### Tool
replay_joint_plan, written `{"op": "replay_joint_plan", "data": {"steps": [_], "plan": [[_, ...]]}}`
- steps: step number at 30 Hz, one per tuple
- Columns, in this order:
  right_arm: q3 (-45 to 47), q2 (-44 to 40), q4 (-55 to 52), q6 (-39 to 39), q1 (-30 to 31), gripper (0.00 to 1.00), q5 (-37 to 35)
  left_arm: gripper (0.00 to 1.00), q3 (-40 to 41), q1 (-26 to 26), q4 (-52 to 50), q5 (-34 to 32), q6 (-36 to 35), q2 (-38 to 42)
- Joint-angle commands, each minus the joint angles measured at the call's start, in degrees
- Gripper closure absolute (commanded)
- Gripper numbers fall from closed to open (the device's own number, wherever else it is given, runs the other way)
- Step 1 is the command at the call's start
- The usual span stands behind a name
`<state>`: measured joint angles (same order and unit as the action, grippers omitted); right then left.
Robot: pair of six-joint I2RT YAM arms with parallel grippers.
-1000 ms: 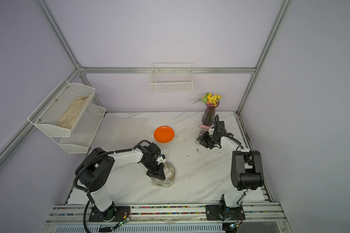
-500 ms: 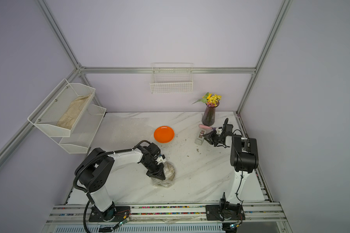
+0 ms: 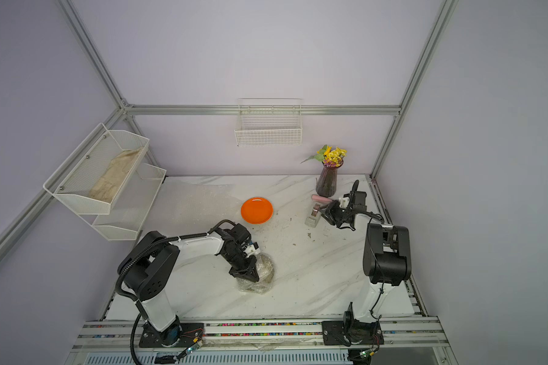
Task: Wrap dinner plates in bubble wrap
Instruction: Pull the tape from the tape cutter.
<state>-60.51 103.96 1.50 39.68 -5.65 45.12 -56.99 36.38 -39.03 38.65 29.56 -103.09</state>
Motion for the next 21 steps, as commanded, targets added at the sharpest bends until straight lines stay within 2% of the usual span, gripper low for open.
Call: {"op": "replay_joint_plan", "data": {"steps": [1, 6, 13, 21], "plan": [[1.1, 2.7, 0.9, 0.3, 1.0, 0.64, 2.4, 0.87, 2.2, 0.1, -1.4, -9.6, 1.1, -4.3], [1.9, 6.8, 6.9, 3.8, 1.4, 0.66, 5.0, 0.87, 2.2, 0.1, -1.4, -9.6, 1.1, -4.5], [2.5, 10.1, 8.3, 4.5, 2.3, 0.67, 5.1, 0.86, 2.1, 0.1, -1.4, -9.6, 1.0, -4.8], [3.3, 11.4, 12.0, 7.1, 2.6, 0.76, 5.0, 0.87, 2.1, 0.1, -1.3, -9.6, 1.1, -4.9]]}}
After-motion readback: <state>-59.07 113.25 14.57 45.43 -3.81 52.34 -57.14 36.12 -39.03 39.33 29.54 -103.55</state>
